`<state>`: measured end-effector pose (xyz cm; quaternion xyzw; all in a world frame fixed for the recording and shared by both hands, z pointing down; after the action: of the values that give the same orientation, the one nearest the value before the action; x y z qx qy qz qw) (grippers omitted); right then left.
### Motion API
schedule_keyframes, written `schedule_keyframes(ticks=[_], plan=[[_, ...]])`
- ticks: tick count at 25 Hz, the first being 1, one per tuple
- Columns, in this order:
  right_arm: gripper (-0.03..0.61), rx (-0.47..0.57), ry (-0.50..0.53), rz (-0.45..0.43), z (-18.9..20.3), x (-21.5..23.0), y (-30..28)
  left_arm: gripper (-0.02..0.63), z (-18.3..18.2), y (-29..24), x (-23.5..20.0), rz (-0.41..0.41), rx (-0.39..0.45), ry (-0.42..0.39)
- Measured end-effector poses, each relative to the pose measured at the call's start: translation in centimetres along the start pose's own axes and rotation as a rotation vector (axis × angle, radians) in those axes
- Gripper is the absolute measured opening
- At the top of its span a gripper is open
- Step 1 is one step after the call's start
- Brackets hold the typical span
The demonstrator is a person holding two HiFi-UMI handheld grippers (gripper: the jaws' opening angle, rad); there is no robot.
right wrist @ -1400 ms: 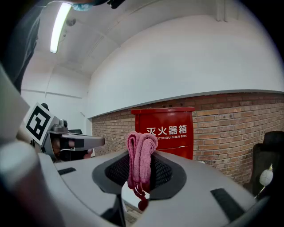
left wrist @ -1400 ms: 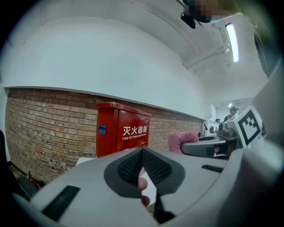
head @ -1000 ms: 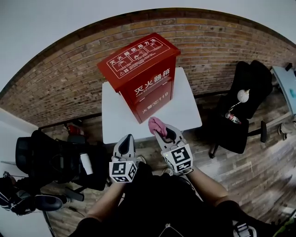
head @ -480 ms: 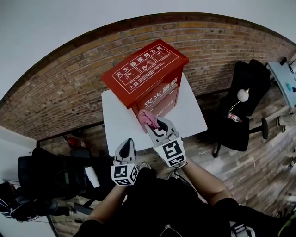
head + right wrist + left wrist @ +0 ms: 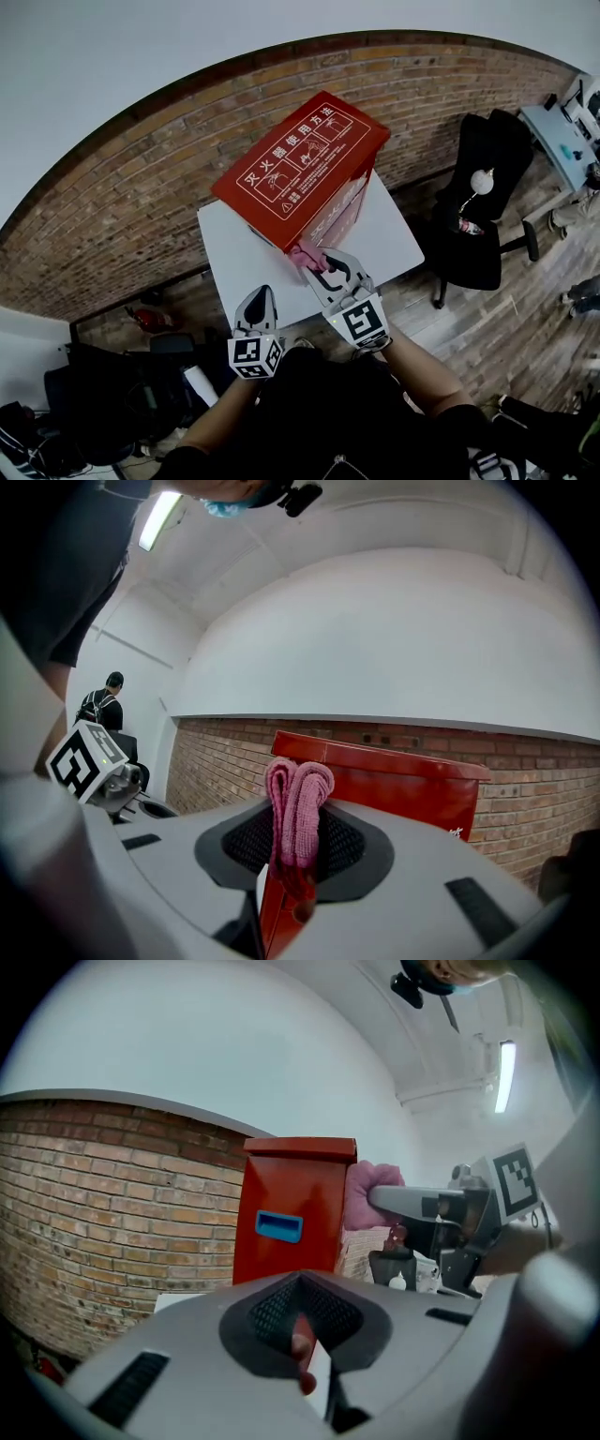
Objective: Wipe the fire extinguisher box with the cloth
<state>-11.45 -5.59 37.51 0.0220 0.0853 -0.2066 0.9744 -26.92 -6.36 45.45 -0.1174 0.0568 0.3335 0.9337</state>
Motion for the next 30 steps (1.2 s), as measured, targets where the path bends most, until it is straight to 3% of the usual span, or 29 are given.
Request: schedule_keyframes(ticks=[6,11,30], plan=[[0.110,-0.004,0.007,0.058,-0.1,-0.3,0.0,0.028,-0.1,-0.9,-1.0,0.054,-0.014,-0.003],[0.110,0.002,0.023,0.033,0.1,0.1,0.0,0.028,0.2,-1.2,-0.7,0.021,-0.002,0.009],[0.110,0.055,0.004,-0.262,0.6,4.9,-0.2,0.028,1.6,-0.9,3.8,-0.352,0.097,0.079]])
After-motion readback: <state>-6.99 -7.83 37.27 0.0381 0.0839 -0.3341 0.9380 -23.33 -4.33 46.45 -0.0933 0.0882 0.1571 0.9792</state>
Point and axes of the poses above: the fingertips, and each gripper's own axes: y backward along the fingers, x to its right, z out of its underside, the point moved 5 cm from there along y, backward along the fingers, and after that the axes turned 4 degrees about x, right-handed, at the moved point
